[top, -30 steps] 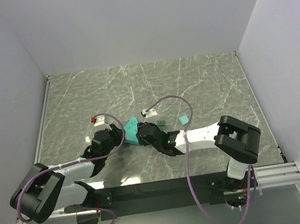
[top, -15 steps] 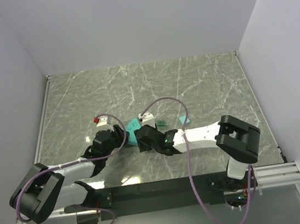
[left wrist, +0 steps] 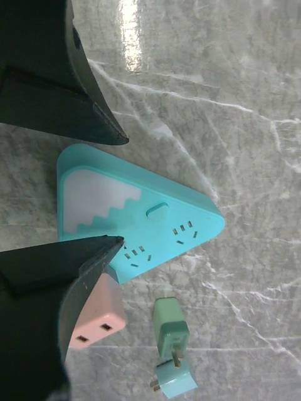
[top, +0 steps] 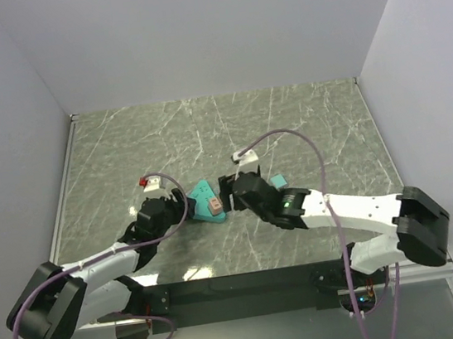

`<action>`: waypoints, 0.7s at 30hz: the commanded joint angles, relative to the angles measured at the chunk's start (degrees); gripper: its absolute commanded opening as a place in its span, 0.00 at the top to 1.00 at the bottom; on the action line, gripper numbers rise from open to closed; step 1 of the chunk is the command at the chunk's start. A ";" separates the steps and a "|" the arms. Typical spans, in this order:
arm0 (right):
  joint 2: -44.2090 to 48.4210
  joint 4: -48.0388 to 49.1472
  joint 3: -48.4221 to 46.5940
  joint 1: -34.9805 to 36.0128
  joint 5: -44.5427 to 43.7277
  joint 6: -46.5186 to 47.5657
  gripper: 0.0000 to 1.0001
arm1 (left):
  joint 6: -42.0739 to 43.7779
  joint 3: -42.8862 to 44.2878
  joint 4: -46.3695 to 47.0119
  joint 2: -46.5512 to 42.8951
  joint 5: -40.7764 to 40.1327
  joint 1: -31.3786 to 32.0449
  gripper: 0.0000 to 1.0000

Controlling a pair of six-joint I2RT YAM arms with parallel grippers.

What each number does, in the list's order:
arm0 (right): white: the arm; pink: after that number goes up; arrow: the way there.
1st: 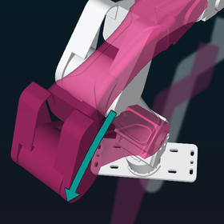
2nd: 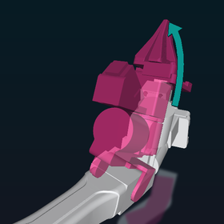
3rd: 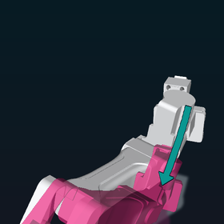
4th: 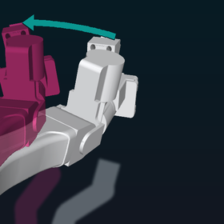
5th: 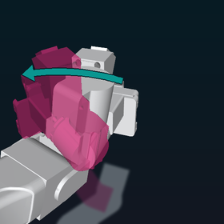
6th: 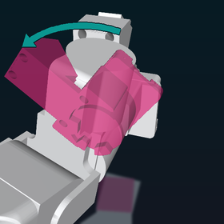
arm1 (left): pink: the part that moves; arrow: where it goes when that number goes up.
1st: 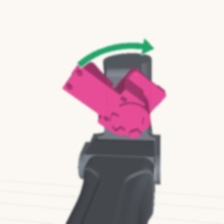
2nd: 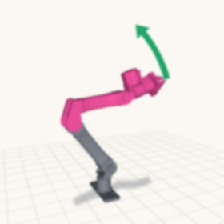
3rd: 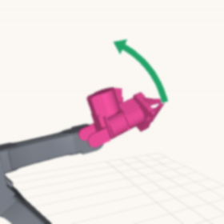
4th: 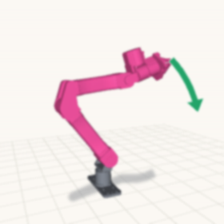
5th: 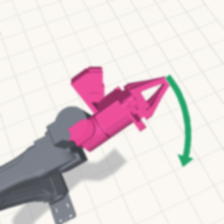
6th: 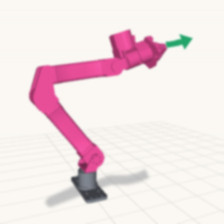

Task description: Insert the plug

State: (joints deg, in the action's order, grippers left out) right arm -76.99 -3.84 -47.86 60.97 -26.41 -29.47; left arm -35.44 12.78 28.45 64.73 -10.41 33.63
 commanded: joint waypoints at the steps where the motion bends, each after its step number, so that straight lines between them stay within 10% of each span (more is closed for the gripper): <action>1: 2.81 2.51 3.20 -3.82 -3.38 3.10 0.24 | 1.07 2.25 -0.58 -3.11 -1.62 0.30 0.32; 21: -12.12 13.51 5.85 -12.81 3.13 -0.67 0.24 | 6.26 12.62 -0.67 0.22 -4.18 0.30 0.15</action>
State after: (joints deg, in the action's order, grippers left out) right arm -87.09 6.46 -41.60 48.66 -23.27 -28.71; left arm -30.65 22.39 25.76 63.90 -14.26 33.74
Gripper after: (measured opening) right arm 0.762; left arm 0.846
